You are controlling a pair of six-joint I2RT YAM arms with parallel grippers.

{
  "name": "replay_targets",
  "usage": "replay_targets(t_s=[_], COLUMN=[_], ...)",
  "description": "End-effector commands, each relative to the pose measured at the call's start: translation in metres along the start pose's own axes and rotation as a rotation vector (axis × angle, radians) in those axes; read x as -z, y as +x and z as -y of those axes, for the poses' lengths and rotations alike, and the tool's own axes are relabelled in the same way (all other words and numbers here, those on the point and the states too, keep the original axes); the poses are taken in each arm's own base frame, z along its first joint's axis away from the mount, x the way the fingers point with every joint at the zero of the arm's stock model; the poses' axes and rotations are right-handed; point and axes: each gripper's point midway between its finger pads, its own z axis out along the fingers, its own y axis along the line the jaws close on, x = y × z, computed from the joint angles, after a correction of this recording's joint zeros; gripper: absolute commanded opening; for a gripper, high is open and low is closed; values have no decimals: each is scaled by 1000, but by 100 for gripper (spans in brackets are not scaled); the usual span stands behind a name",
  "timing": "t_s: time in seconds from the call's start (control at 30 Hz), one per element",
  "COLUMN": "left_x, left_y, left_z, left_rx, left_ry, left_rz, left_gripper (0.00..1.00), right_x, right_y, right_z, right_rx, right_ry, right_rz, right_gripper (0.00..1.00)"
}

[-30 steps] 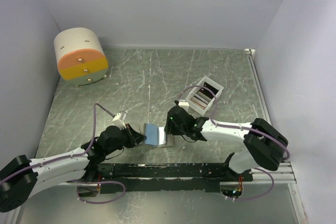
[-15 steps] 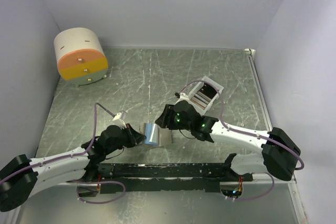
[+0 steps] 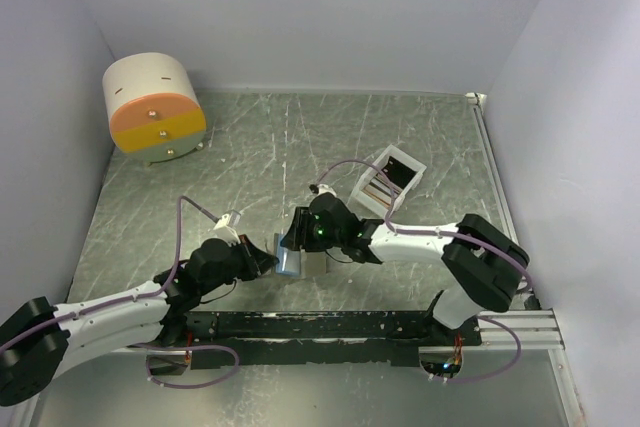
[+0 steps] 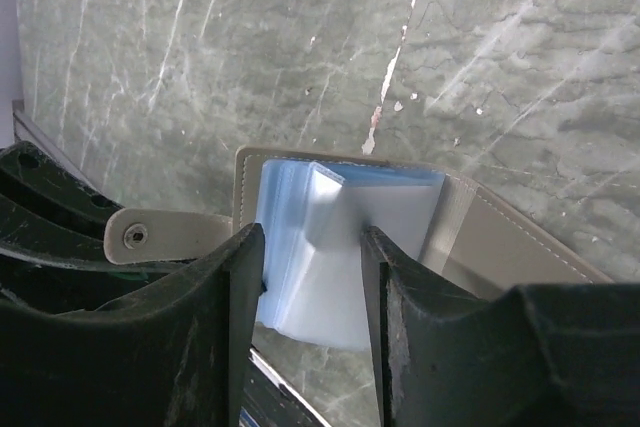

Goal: Put the credit cards into the card holder
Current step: Open the card holder at the center of the board.

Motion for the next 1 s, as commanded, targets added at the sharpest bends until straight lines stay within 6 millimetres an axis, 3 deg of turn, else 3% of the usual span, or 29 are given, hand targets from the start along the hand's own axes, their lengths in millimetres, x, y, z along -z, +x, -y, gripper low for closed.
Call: replay_targets(t_s=[0.0,0.2,0.53,0.8,0.97], left_x=[0,1,2,2,1], left_y=[-8,-6,-6,-6,-5], left_z=[13,10,7,7,8], left_rx=[8,8,4,6,6], left_ry=[44,40,27,27,33], left_rz=[29,28,32,32,26], left_gripper=[7,7,7,7,17], right_x=[-8,-16,-15,-9,-8], right_y=[1,13,18,14,16], right_z=[-10,17,24,44,46], right_rx=[32,48,46,72,69], right_ry=[-35,78,93,202,199], right_rz=[-16,-62,-70,-50,-46], right_gripper=[43,41,40,39,38])
